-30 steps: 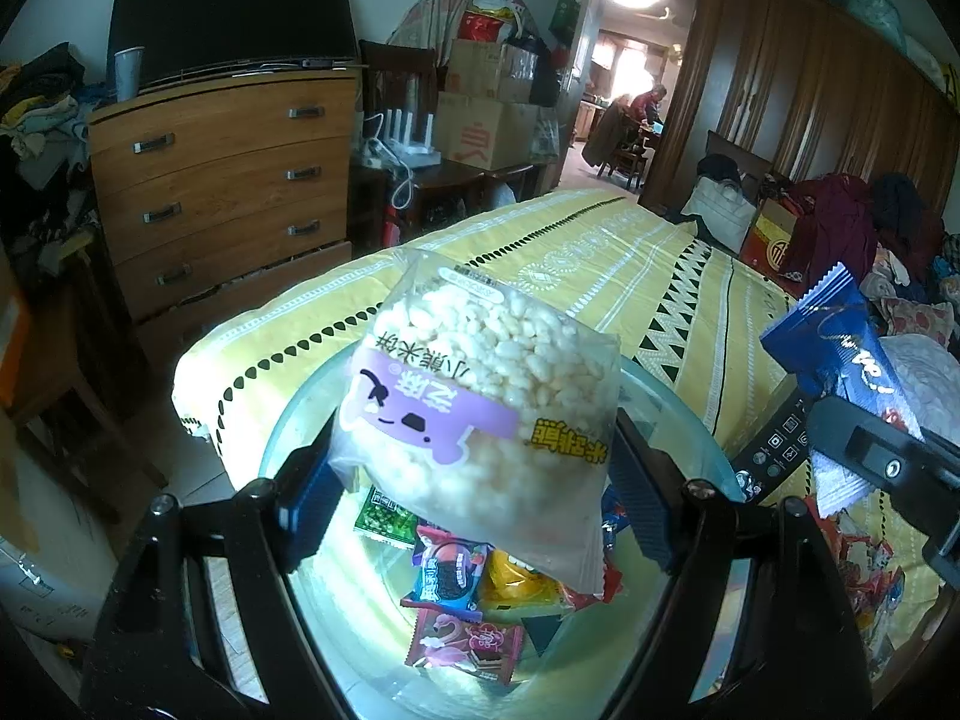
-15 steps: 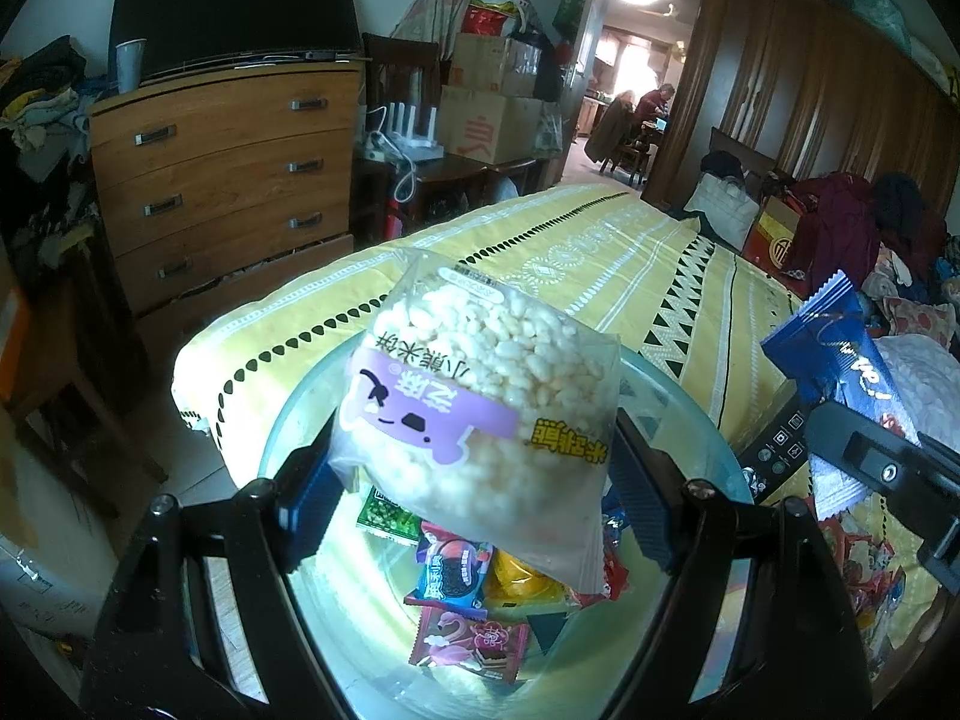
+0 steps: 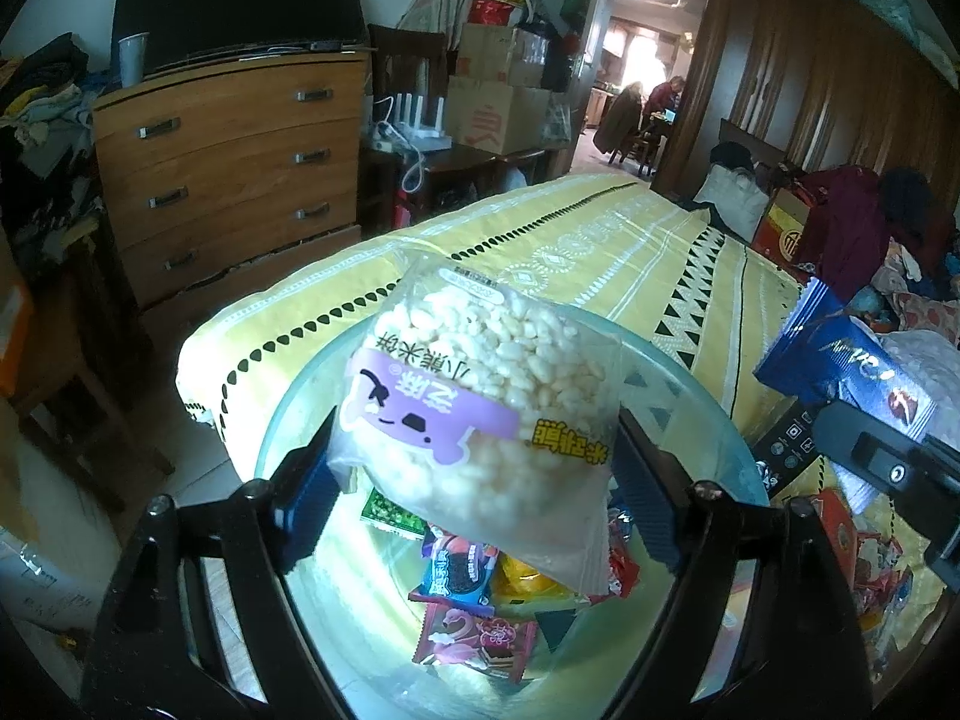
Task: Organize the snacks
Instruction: 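Open both tools to drop the packets into the basin, then move both open tools back to the snack pile, then grasp the black snack packet with left tool while right grasps yellow barcode bag, then carry the black packet and yellow barcode bag over the clear basin, then hold both packets above the basin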
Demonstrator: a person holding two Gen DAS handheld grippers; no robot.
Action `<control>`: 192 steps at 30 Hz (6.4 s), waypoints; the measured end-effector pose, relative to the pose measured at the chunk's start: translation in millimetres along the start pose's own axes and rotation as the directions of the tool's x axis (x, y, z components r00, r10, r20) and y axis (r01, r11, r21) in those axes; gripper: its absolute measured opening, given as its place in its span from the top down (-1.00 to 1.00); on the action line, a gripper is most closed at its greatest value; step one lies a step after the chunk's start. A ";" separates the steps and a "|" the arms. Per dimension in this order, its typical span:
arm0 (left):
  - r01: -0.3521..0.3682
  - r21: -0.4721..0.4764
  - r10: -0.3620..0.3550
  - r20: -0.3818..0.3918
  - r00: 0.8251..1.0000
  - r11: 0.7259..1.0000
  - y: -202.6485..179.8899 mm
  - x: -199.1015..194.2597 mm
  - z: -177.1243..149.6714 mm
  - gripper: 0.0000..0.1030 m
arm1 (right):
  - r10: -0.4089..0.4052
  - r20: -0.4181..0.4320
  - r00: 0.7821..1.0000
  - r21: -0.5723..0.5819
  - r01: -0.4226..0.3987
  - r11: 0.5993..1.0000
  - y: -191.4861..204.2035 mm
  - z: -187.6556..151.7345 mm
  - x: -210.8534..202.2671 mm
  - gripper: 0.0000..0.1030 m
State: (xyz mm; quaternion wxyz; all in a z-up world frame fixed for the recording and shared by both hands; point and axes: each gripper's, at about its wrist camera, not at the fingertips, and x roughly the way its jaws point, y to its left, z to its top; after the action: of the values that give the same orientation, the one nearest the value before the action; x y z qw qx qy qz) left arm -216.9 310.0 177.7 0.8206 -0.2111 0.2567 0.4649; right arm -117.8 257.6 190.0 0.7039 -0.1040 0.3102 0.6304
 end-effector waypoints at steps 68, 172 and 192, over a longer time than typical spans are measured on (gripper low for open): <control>0.718 0.237 -0.416 -0.680 0.603 0.654 -394.2 53.5 -282.0 -0.29 | -0.464 -0.216 0.859 0.561 0.498 0.661 -255.5 -408.6 -283.0 -0.06; 0.157 0.198 -0.174 0.072 0.982 0.967 -90.6 -39.2 3.4 0.49 | -0.169 0.186 0.968 0.027 0.167 0.986 -67.7 2.7 -113.7 0.14; 0.110 0.122 -0.116 0.043 0.992 0.987 -32.2 -15.7 16.1 0.49 | -0.055 0.100 0.993 -0.057 0.061 0.997 -9.3 31.3 -25.2 0.14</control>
State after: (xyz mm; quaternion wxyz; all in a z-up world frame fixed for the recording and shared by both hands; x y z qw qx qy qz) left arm -192.0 293.7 203.4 0.8629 -0.1643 0.2508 0.4068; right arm -99.8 252.0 226.6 0.7329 -0.1029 0.2531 0.6230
